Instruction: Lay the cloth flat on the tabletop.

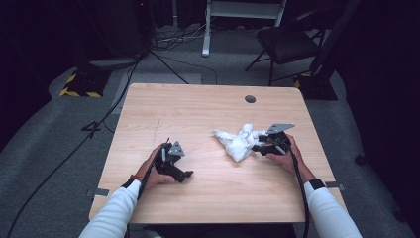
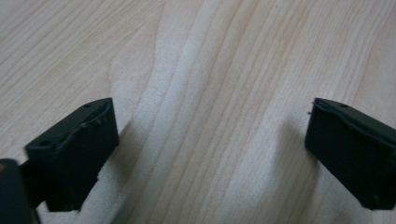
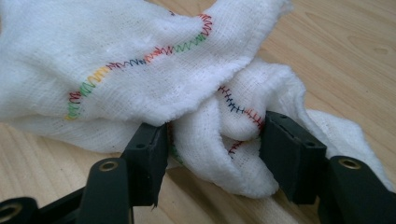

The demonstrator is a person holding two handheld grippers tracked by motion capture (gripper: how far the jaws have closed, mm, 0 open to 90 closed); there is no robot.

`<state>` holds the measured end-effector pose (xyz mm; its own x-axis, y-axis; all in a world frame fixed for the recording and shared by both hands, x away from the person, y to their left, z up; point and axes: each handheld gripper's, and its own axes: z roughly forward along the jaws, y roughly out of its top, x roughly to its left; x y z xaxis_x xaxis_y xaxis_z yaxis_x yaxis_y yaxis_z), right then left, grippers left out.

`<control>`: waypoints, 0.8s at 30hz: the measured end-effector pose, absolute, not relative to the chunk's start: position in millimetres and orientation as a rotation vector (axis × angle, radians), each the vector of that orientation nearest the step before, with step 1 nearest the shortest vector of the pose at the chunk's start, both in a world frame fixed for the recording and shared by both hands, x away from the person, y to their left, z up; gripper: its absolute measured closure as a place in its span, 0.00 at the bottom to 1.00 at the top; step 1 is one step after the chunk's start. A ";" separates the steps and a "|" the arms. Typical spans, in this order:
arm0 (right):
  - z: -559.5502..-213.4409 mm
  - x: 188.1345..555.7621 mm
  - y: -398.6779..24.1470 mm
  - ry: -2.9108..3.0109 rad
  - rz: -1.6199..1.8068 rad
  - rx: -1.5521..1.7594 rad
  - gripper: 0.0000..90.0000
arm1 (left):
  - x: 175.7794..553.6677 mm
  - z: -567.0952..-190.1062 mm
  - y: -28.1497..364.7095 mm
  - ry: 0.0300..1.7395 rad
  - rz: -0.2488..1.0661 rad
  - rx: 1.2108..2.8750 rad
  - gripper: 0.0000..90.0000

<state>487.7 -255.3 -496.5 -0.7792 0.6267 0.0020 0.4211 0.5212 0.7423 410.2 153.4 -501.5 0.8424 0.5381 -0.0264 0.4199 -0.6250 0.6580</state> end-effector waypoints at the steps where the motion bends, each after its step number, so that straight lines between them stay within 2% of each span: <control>1: -496.4 487.9 -254.7 2.498 1.112 0.883 0.50 | 411.3 -500.2 154.0 0.687 0.228 2.333 0.10; 2: -496.5 488.2 -253.4 2.501 1.110 0.867 0.51 | 412.5 -498.6 154.2 0.681 0.221 2.323 0.21; 3: -496.5 488.2 -253.4 2.501 1.110 0.867 0.51 | 412.5 -498.6 154.2 0.681 0.221 2.323 0.22; 6: -495.8 490.8 -252.2 2.511 1.116 0.899 0.52 | 412.3 -496.6 150.5 0.669 0.237 2.324 0.20; 17: -496.0 491.9 -231.4 2.529 1.119 0.877 0.51 | 412.1 -481.8 139.8 0.602 0.284 2.315 0.21; 24: -495.8 488.9 -218.9 2.555 1.124 0.834 0.51 | 423.9 -466.7 125.9 0.602 0.213 2.283 0.21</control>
<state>488.9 -218.9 -495.8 -0.8124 0.5828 0.0199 0.4084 0.5443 0.7328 423.9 125.9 -466.7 0.8755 0.4825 -0.0281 0.3570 -0.6065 0.7104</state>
